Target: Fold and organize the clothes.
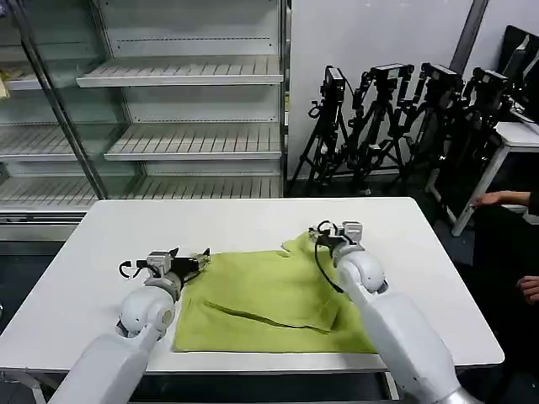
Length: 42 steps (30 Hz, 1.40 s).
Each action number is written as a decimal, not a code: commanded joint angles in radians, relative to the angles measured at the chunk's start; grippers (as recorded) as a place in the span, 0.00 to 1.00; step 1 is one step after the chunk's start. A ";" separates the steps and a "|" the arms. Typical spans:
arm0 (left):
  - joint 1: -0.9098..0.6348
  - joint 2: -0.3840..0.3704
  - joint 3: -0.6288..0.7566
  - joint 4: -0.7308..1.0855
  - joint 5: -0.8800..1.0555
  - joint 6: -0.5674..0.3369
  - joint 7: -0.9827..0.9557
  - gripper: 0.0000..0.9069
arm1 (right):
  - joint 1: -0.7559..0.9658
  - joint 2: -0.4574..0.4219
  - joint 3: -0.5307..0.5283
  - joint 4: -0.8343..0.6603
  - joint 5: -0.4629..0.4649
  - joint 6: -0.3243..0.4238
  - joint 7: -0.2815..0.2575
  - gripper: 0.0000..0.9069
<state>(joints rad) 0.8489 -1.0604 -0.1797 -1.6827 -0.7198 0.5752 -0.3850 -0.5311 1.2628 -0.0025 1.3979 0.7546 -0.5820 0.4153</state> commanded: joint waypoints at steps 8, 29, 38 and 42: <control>0.012 0.008 0.020 0.019 -0.075 0.003 0.037 0.03 | 0.059 0.042 -0.042 -0.139 0.039 0.000 -0.010 0.00; 0.047 0.038 -0.051 -0.094 -0.144 -0.027 0.048 0.03 | -0.001 0.016 0.002 0.035 -0.033 0.122 -0.038 0.00; 0.076 0.043 -0.087 -0.171 -0.150 -0.055 0.053 0.03 | -0.088 -0.052 0.041 0.240 -0.056 0.162 -0.036 0.00; 0.127 0.058 -0.104 -0.218 -0.148 -0.053 0.058 0.03 | -0.168 -0.091 0.080 0.341 -0.061 0.162 -0.041 0.00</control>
<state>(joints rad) 0.9185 -1.0147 -0.2529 -1.8005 -0.8585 0.5325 -0.3318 -0.5998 1.2267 0.0363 1.5464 0.7105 -0.4521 0.3768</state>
